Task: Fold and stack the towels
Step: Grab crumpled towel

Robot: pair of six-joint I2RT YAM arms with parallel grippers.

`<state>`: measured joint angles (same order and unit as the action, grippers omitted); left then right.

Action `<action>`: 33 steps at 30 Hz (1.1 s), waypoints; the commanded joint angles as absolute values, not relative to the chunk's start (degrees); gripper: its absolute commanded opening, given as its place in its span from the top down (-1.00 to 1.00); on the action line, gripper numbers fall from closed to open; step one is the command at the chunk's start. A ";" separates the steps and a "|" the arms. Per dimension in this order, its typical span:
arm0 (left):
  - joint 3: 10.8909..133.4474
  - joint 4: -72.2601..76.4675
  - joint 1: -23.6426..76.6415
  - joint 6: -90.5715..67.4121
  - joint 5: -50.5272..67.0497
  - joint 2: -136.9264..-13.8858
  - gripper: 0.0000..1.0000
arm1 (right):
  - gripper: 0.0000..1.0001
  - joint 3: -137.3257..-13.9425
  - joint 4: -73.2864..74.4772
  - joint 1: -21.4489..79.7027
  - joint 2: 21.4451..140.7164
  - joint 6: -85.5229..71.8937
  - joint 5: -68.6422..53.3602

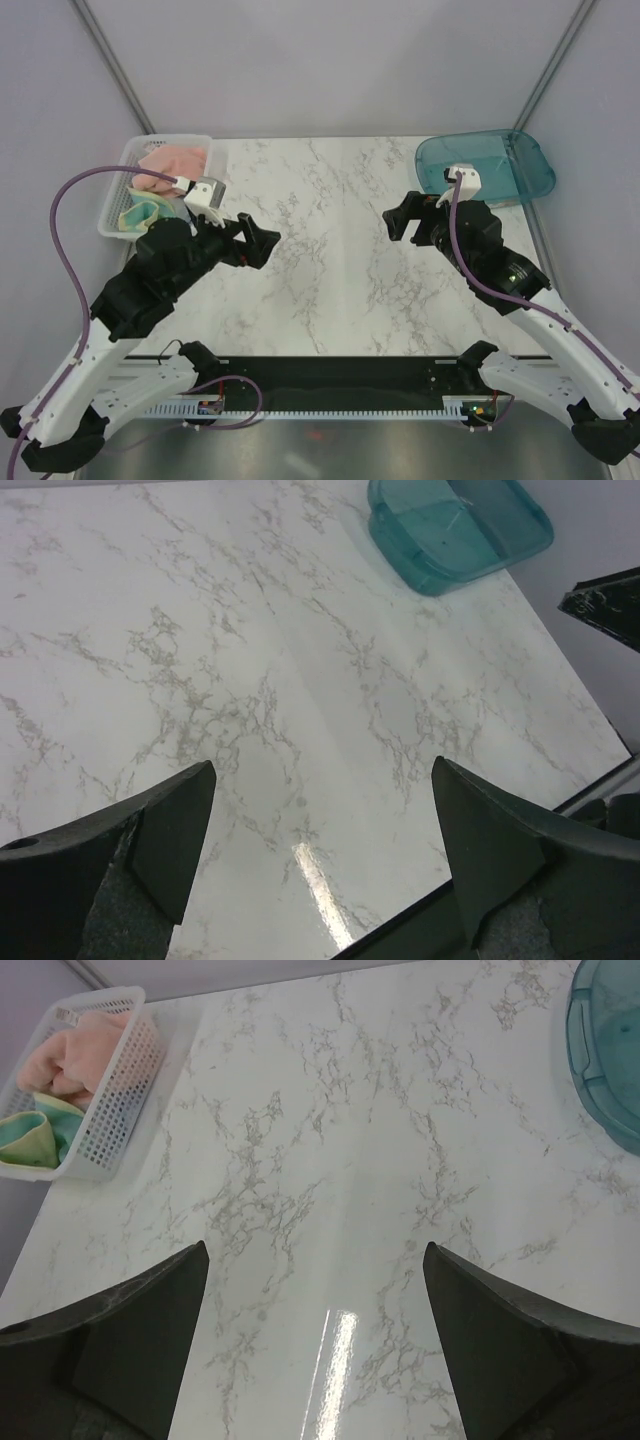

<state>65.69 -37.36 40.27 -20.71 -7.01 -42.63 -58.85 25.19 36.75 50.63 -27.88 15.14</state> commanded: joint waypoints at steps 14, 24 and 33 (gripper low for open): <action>93.15 -32.70 6.90 -24.86 -19.33 -84.23 -0.87 | -0.96 -60.65 25.14 36.83 50.19 -23.03 13.11; 102.39 -32.96 -7.55 -32.95 -13.80 -107.03 -0.64 | -0.96 -57.66 23.82 36.91 47.99 -23.38 9.14; 105.99 -32.96 -9.05 -35.67 -13.89 -118.73 -0.48 | -0.96 -57.75 23.03 36.83 50.36 -19.78 10.72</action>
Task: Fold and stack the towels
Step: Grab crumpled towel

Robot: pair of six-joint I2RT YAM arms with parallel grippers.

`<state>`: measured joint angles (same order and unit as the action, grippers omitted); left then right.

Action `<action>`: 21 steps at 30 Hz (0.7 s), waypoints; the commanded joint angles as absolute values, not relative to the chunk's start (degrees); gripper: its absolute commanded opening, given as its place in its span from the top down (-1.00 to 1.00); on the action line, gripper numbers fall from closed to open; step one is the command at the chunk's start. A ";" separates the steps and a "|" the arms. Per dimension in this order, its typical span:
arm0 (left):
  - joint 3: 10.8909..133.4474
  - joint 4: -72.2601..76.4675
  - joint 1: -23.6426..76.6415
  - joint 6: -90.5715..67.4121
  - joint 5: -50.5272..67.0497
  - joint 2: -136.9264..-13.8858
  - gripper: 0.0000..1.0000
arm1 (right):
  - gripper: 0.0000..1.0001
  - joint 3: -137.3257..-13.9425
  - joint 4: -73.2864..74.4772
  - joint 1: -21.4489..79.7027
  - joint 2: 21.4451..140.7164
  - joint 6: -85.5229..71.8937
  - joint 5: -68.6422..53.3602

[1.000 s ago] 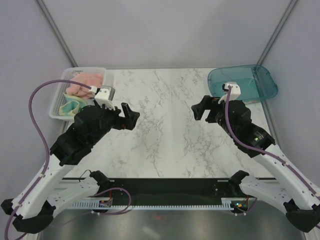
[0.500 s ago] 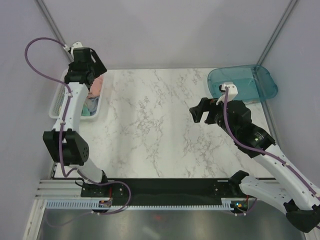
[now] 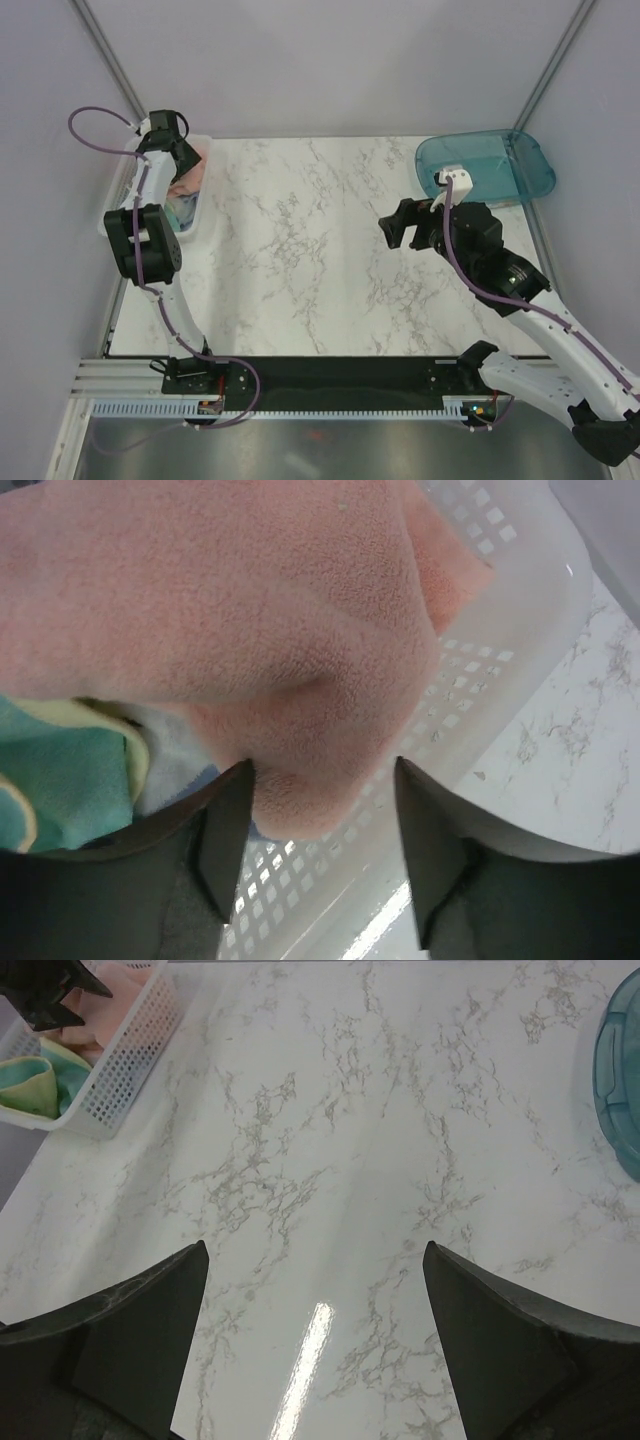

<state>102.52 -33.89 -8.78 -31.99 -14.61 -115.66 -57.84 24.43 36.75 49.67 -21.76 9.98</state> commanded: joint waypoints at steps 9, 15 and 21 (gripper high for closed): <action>116.61 -33.05 -10.11 -32.88 -10.99 -114.97 0.95 | -0.96 -58.01 23.12 36.83 49.75 -22.14 9.41; 122.86 -28.76 -9.06 -31.73 -0.27 -103.83 0.95 | -0.96 -57.31 23.20 36.83 47.38 -23.38 9.84; 121.65 -26.46 -4.49 -29.19 14.04 -94.06 0.96 | -0.96 -56.86 24.69 36.83 44.04 -23.47 12.39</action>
